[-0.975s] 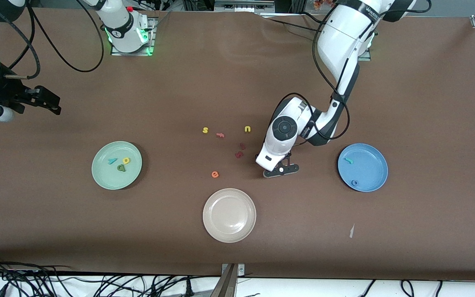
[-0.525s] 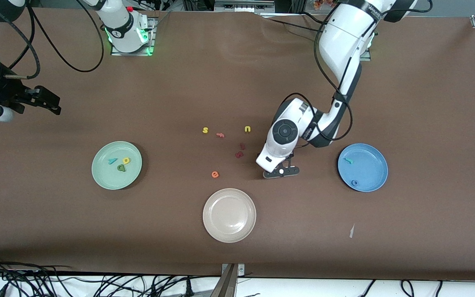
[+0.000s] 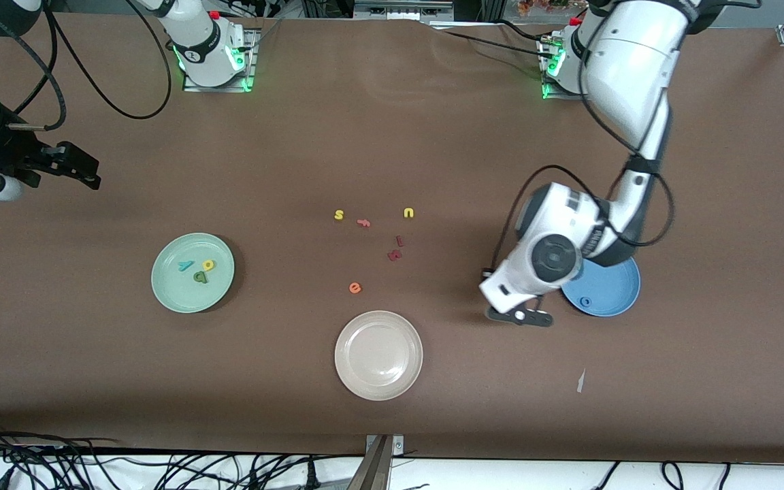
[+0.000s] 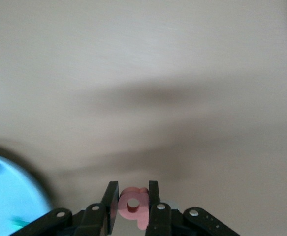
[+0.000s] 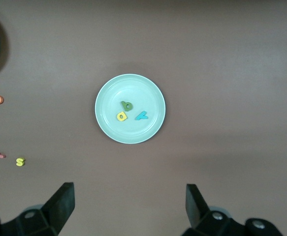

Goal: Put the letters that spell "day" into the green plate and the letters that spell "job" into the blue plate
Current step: 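Carry the pink q over the blue plate and open the left gripper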

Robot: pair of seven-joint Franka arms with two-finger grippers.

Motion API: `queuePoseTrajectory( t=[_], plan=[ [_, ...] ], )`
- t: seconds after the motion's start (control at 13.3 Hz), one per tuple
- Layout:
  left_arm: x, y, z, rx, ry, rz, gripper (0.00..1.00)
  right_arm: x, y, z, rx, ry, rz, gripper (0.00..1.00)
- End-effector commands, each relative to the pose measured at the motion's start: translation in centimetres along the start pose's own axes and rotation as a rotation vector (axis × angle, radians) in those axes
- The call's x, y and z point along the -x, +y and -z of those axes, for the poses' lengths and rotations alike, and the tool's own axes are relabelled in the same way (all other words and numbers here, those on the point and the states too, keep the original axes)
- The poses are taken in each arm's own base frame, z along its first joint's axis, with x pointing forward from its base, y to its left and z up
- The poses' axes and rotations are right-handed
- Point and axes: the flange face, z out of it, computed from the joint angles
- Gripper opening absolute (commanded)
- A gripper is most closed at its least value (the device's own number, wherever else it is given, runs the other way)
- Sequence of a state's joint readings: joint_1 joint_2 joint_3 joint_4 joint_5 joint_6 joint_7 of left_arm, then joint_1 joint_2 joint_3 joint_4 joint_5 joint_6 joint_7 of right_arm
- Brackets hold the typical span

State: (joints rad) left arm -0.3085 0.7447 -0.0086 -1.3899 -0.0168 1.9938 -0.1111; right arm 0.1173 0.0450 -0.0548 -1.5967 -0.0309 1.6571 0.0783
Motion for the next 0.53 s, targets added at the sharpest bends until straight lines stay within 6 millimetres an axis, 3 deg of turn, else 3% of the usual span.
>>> queuePoseTrajectory(
  t=[0.0, 0.3, 0.45],
  plan=[
    [1.0, -6.5, 0.5, 0.002, -0.022, -0.118, 0.2, -0.3, 0.4, 0.5, 0.0, 0.0, -0.011, 1.0],
    [1.8, -11.8, -1.2, -0.016, -0.02, -0.231, 0.2, -0.3, 0.5, 0.5, 0.0, 0.0, -0.011, 1.0],
    [3.1, -12.4, -2.4, -0.039, 0.01, -0.282, 0.22, -0.3, 0.6, 0.5, 0.001, 0.0, -0.012, 1.0]
  ],
)
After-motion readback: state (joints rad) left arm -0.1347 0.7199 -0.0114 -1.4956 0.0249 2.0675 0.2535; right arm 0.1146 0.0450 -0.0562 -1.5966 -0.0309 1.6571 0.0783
